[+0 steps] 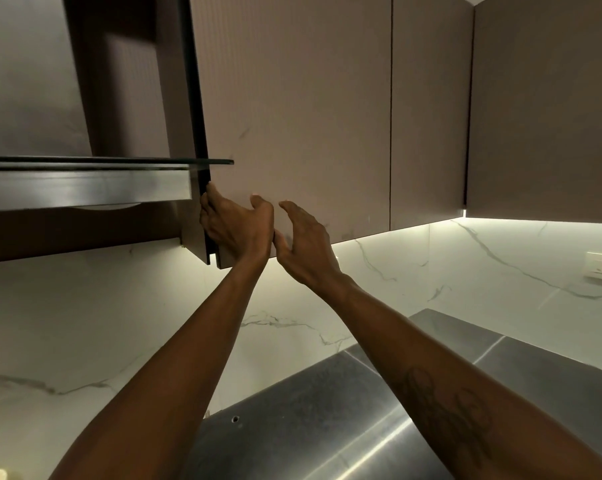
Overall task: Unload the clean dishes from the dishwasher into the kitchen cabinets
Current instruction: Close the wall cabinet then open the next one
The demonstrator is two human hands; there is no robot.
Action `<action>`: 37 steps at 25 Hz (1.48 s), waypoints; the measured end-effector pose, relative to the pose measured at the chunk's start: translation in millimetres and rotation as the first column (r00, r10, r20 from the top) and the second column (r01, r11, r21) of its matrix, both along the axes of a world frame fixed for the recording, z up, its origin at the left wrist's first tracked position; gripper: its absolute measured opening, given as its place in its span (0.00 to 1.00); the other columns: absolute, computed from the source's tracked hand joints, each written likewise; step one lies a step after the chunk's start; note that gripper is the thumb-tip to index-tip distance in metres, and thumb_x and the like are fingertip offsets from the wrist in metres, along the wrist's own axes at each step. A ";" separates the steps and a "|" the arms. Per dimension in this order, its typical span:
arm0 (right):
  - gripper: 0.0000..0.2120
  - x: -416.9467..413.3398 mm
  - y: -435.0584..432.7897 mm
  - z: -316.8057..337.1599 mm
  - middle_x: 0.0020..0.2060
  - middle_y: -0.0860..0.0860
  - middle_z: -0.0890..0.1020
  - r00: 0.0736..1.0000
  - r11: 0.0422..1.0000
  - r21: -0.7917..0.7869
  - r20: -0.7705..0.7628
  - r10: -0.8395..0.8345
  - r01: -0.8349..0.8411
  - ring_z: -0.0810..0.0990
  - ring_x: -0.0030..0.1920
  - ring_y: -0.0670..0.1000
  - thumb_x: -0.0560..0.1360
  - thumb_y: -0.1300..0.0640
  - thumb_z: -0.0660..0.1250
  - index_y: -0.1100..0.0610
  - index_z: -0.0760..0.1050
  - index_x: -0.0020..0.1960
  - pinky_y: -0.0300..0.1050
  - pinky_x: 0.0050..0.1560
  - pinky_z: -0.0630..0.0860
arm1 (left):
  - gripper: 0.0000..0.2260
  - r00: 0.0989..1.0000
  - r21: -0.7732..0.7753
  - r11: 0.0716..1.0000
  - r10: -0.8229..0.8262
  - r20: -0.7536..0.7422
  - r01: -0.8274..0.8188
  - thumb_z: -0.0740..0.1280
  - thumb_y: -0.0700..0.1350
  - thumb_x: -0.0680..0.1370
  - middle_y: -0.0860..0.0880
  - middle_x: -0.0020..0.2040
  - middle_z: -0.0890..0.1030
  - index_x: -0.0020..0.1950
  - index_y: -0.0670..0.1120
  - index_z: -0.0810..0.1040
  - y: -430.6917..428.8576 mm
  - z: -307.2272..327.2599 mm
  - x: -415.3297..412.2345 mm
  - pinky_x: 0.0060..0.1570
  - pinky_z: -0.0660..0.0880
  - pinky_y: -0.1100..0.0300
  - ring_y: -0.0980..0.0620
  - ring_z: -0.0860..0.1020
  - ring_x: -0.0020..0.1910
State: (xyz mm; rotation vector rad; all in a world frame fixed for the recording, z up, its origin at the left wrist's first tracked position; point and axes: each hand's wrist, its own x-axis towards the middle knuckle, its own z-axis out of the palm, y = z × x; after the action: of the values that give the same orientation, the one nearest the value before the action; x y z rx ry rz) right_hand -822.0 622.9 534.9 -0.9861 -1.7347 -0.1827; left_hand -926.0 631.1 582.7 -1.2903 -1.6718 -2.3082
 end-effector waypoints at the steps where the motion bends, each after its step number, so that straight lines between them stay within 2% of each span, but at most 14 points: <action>1: 0.28 3.2 -4.6 0.5 0.75 0.52 0.69 1.000 1.000 0.010 0.003 -0.010 0.010 0.68 0.74 0.52 0.80 0.49 0.65 0.56 0.64 0.77 0.43 0.72 0.58 | 0.36 0.997 0.021 1.000 -0.019 0.068 0.018 0.70 0.51 0.73 0.46 0.74 0.68 0.77 0.48 0.61 -5.2 2.4 1.9 0.71 0.62 0.49 0.43 0.66 0.73; 3: 0.28 11.0 -14.1 0.4 0.75 0.52 0.69 1.000 0.999 0.027 0.006 -0.027 0.026 0.68 0.74 0.52 0.80 0.48 0.65 0.55 0.64 0.77 0.42 0.71 0.57 | 0.33 0.986 0.030 0.999 -0.031 0.163 0.026 0.69 0.52 0.74 0.47 0.73 0.70 0.76 0.48 0.63 -17.8 6.0 6.5 0.69 0.62 0.52 0.45 0.66 0.71; 6: 0.30 21.9 -30.5 -0.8 0.75 0.54 0.70 1.000 1.000 0.016 0.006 0.000 0.000 0.69 0.74 0.55 0.80 0.48 0.66 0.57 0.64 0.77 0.49 0.74 0.61 | 0.26 0.987 0.023 0.999 0.020 0.160 -0.024 0.64 0.56 0.78 0.46 0.70 0.71 0.74 0.48 0.69 -39.6 8.7 24.5 0.67 0.64 0.54 0.46 0.66 0.69; 9: 0.33 38.1 -47.6 -4.3 0.74 0.57 0.70 0.997 0.997 -0.008 -0.005 0.077 -0.077 0.69 0.74 0.56 0.78 0.45 0.65 0.60 0.63 0.77 0.56 0.76 0.63 | 0.24 0.981 0.142 0.989 -0.057 0.183 0.031 0.59 0.57 0.80 0.46 0.66 0.76 0.71 0.47 0.74 -66.5 6.8 56.4 0.64 0.69 0.54 0.48 0.71 0.65; 11: 0.35 56.7 -61.7 -6.2 0.74 0.56 0.70 0.998 0.998 0.000 0.011 0.066 -0.066 0.69 0.74 0.56 0.77 0.43 0.66 0.59 0.63 0.78 0.55 0.76 0.64 | 0.22 0.979 0.229 0.972 -0.103 0.177 0.061 0.60 0.56 0.81 0.47 0.63 0.80 0.70 0.46 0.77 -86.5 3.5 76.1 0.62 0.71 0.56 0.50 0.76 0.62; 14: 0.37 83.0 -90.3 -7.9 0.74 0.55 0.70 0.999 0.999 0.022 -0.008 0.037 -0.036 0.69 0.74 0.55 0.75 0.45 0.71 0.58 0.63 0.78 0.52 0.75 0.64 | 0.20 0.989 0.223 0.971 -0.111 0.095 0.088 0.61 0.55 0.81 0.49 0.60 0.83 0.68 0.46 0.78 -115.8 -4.7 97.2 0.62 0.72 0.57 0.53 0.77 0.56; 17: 0.33 98.1 -123.6 -6.1 0.71 0.52 0.75 0.996 0.992 0.100 -0.017 0.084 -0.082 0.73 0.70 0.52 0.75 0.49 0.72 0.56 0.66 0.77 0.49 0.72 0.70 | 0.19 0.984 0.213 0.961 -0.179 -0.012 0.178 0.63 0.55 0.80 0.51 0.52 0.85 0.64 0.45 0.81 -143.3 -8.2 115.9 0.57 0.75 0.58 0.53 0.78 0.49; 20: 0.34 118.3 -156.4 -5.3 0.66 0.52 0.79 0.993 0.983 0.155 -0.044 0.109 -0.101 0.79 0.63 0.52 0.74 0.52 0.72 0.55 0.66 0.77 0.43 0.65 0.75 | 0.16 0.951 0.230 0.924 -0.284 -0.124 0.306 0.65 0.55 0.80 0.51 0.40 0.85 0.57 0.45 0.85 -164.3 -10.0 136.9 0.46 0.80 0.63 0.57 0.81 0.38; 23: 0.39 148.4 -178.1 -8.2 0.59 0.53 0.84 0.999 0.991 0.130 -0.046 0.022 -0.016 0.84 0.52 0.53 0.72 0.54 0.74 0.54 0.62 0.79 0.44 0.57 0.80 | 0.14 0.902 0.207 0.886 -0.372 -0.218 0.415 0.64 0.52 0.81 0.52 0.34 0.82 0.53 0.46 0.86 -175.8 -19.1 163.9 0.35 0.73 0.71 0.57 0.79 0.31; 27: 0.38 185.9 -192.9 -14.5 0.50 0.55 0.86 0.995 0.984 0.157 -0.058 -0.082 0.090 0.84 0.41 0.49 0.75 0.55 0.72 0.58 0.59 0.80 0.42 0.48 0.83 | 0.17 0.838 0.133 0.852 -0.451 -0.306 0.506 0.63 0.54 0.82 0.48 0.41 0.86 0.57 0.43 0.85 -174.2 -32.2 202.8 0.37 0.76 0.64 0.57 0.77 0.30; 29: 0.33 205.5 -198.0 -16.7 0.44 0.54 0.85 0.990 0.977 0.168 -0.077 -0.121 0.132 0.83 0.37 0.47 0.78 0.54 0.68 0.60 0.60 0.79 0.39 0.43 0.82 | 0.16 0.803 0.127 0.827 -0.477 -0.357 0.547 0.65 0.53 0.82 0.49 0.45 0.86 0.63 0.45 0.82 -176.7 -33.6 220.9 0.40 0.78 0.66 0.59 0.77 0.31; 32: 0.27 234.5 -202.0 -20.6 0.40 0.51 0.83 0.971 0.956 0.186 -0.117 -0.210 0.229 0.80 0.34 0.45 0.81 0.58 0.64 0.63 0.63 0.77 0.32 0.39 0.77 | 0.18 0.747 0.147 0.794 -0.467 -0.473 0.590 0.65 0.54 0.81 0.47 0.42 0.86 0.67 0.46 0.80 -177.2 -37.5 245.9 0.38 0.73 0.74 0.62 0.76 0.28; 35: 0.16 266.3 -203.3 -22.9 0.35 0.47 0.78 0.938 0.925 0.202 -0.200 -0.284 0.323 0.76 0.29 0.39 0.81 0.63 0.62 0.65 0.72 0.68 0.25 0.35 0.71 | 0.23 0.706 0.138 0.782 -0.453 -0.544 0.608 0.61 0.60 0.81 0.48 0.46 0.86 0.70 0.48 0.77 -162.2 -49.2 275.6 0.39 0.77 0.65 0.59 0.77 0.30; 37: 0.10 288.0 -203.4 -22.0 0.35 0.47 0.79 0.908 0.903 0.184 -0.246 -0.340 0.388 0.75 0.29 0.38 0.82 0.62 0.62 0.64 0.74 0.62 0.25 0.34 0.69 | 0.26 0.680 0.095 0.781 -0.469 -0.564 0.617 0.57 0.64 0.81 0.49 0.56 0.85 0.73 0.51 0.74 -147.0 -59.1 298.0 0.47 0.80 0.56 0.51 0.83 0.40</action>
State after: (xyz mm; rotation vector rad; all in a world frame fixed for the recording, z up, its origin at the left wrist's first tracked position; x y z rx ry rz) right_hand -534.0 419.5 513.0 -1.1094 -1.2914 -0.4948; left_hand -628.0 484.1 523.6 -2.3118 -0.8103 -2.0173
